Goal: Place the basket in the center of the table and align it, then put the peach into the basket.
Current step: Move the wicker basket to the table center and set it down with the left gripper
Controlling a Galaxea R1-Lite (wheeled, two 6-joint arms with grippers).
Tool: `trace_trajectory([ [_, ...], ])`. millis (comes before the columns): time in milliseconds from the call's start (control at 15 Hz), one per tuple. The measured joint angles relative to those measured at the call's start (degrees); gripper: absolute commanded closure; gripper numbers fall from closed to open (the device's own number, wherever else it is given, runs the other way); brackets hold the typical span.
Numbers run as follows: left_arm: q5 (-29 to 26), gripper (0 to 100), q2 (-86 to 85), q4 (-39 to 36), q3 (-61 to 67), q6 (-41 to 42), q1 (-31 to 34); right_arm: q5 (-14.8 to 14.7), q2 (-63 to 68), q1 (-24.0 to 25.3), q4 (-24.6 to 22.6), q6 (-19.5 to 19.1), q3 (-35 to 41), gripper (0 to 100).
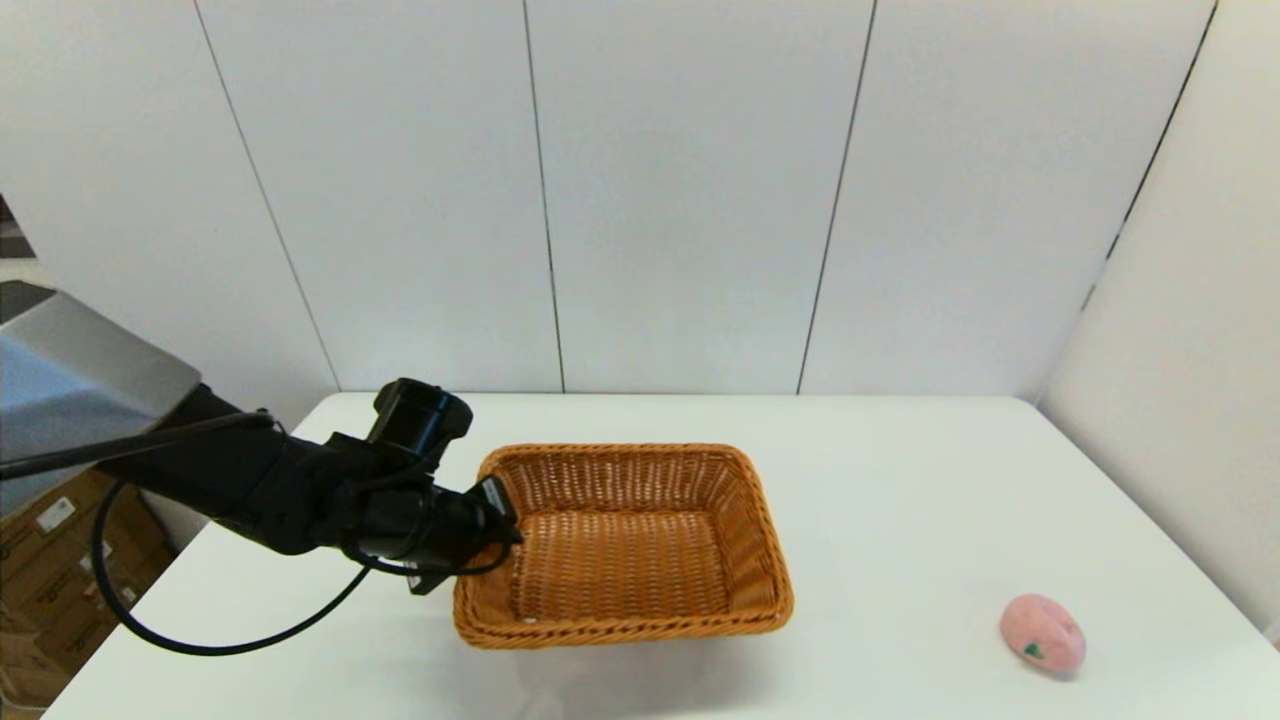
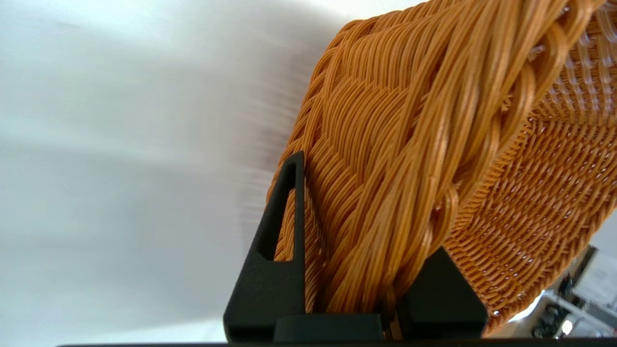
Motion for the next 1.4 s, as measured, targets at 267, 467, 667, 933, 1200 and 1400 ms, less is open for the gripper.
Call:
trace_trajectory([
  [267,-1.38,100,1.71,0.05,-2.51,-3.06,-4.27,0.0,0.0,0.0,0.02,0.0,0.0,0],
  [467,-1.62,100,2.02,0.0,-3.34,-4.72,-7.46,0.02,0.0,0.02,0.02,0.0,0.0,0],
  [667,-1.82,100,3.04,0.02,-3.13,-4.82,-8.75,0.0,0.0,0.02,0.0,0.02,0.0,0],
  [933,-1.22,100,3.56,0.09,-2.95,-4.99,-8.7,0.0,0.0,0.02,0.02,0.02,0.0,0],
  [1200,-0.02,100,3.65,0.13,-2.36,-6.21,-8.27,0.0,0.0,0.02,0.02,0.0,0.0,0],
  [1400,0.94,100,3.54,0.09,-1.55,-6.51,-8.24,0.0,0.0,0.0,0.0,0.0,0.0,0],
])
